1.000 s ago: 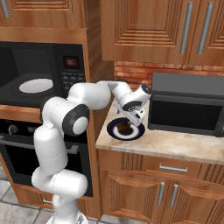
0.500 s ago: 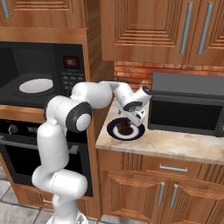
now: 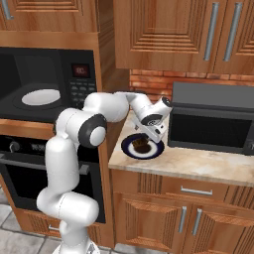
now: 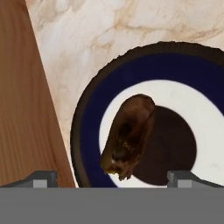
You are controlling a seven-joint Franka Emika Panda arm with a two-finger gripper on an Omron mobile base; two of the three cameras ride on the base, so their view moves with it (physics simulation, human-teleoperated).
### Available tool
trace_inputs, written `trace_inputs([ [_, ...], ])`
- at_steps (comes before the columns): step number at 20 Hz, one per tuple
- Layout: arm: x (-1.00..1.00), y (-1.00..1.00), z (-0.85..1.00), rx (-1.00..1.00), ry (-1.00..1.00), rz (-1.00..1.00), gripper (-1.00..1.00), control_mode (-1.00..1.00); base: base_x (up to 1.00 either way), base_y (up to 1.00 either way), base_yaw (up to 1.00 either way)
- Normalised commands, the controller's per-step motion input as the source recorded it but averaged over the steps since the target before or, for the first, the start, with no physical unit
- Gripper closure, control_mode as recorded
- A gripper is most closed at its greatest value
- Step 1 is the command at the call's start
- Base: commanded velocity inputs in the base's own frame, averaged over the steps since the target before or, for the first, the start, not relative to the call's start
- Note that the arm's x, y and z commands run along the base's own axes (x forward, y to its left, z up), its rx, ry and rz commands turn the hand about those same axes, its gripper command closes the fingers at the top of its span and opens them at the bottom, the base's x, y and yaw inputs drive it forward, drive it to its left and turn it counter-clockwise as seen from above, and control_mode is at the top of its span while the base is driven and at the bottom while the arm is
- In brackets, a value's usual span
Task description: Pick the sweet potato from the counter and place it in the microwave. Then turn on the microwave.
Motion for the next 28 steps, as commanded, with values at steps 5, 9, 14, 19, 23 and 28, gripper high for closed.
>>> trace_inputs([
  [5, 0.06, -0.01, -0.12, 0.0, 0.0, 0.0, -1.0, -1.0, 0.0, 0.0, 0.0],
  [9, 0.03, 0.0, -0.18, 0.0, 0.0, 0.0, -1.0, -1.0, 0.0, 0.0, 0.0],
  [14, 0.06, 0.0, -0.16, 0.0, 0.0, 0.0, -1.0, -1.0, 0.0, 0.0, 0.0],
  [19, 0.07, 0.0, -0.12, 0.0, 0.01, 0.0, -1.0, -1.0, 0.0, 0.0, 0.0],
  [23, 0.11, 0.0, -0.07, 0.0, 0.06, 0.0, -1.0, -1.0, 0.0, 0.0, 0.0],
  [28, 0.1, 0.0, -0.05, 0.0, 0.07, 0.0, -1.0, -1.0, 0.0, 0.0, 0.0],
])
